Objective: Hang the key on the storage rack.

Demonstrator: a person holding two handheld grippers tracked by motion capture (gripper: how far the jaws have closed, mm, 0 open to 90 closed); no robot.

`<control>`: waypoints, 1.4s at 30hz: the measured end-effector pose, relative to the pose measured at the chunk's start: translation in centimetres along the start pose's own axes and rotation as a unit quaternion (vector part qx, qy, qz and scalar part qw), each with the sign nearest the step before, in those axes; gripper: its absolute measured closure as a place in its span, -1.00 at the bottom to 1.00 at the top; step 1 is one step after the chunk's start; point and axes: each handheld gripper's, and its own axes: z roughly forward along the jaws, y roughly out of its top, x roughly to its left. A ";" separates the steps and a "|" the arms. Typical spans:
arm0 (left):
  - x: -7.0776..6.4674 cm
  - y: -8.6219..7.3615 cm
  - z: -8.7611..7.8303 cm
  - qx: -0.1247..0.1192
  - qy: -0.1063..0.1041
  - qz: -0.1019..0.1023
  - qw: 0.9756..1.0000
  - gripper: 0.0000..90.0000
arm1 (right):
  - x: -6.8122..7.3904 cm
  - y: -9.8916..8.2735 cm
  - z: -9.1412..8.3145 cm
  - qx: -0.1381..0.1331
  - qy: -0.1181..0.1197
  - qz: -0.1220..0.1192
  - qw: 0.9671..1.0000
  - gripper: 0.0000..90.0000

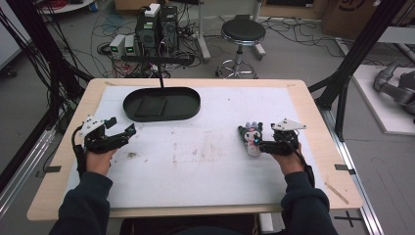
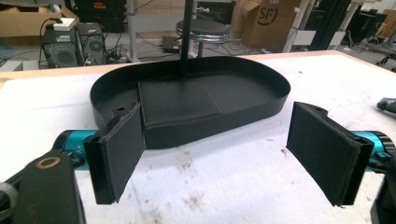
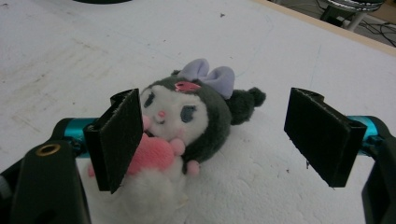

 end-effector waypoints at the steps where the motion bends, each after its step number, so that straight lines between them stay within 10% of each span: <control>1: 0.1 -0.2 -0.1 0.000 0.002 0.000 1.000 -0.58 | 0.5 0.3 0.1 -0.001 0.002 0.001 1.000 -0.56; 19: 0.2 -0.7 -0.3 0.010 -0.002 -0.003 1.000 -0.53 | 2.8 0.1 4.8 0.104 -0.040 -0.023 0.994 -0.59; 29: -0.3 -1.0 -0.6 0.011 -0.007 -0.005 1.000 -0.45 | 1.5 0.0 3.7 0.123 0.006 -0.071 0.990 -0.35; 38: 0.0 -1.1 -0.5 0.008 -0.001 -0.009 1.000 -0.44 | 1.8 0.0 4.0 0.130 -0.005 -0.064 0.989 -0.26; 42: 0.2 -0.9 -0.4 0.005 0.002 -0.007 1.000 -0.44 | 0.5 0.7 2.2 0.061 0.074 -0.024 0.995 -0.20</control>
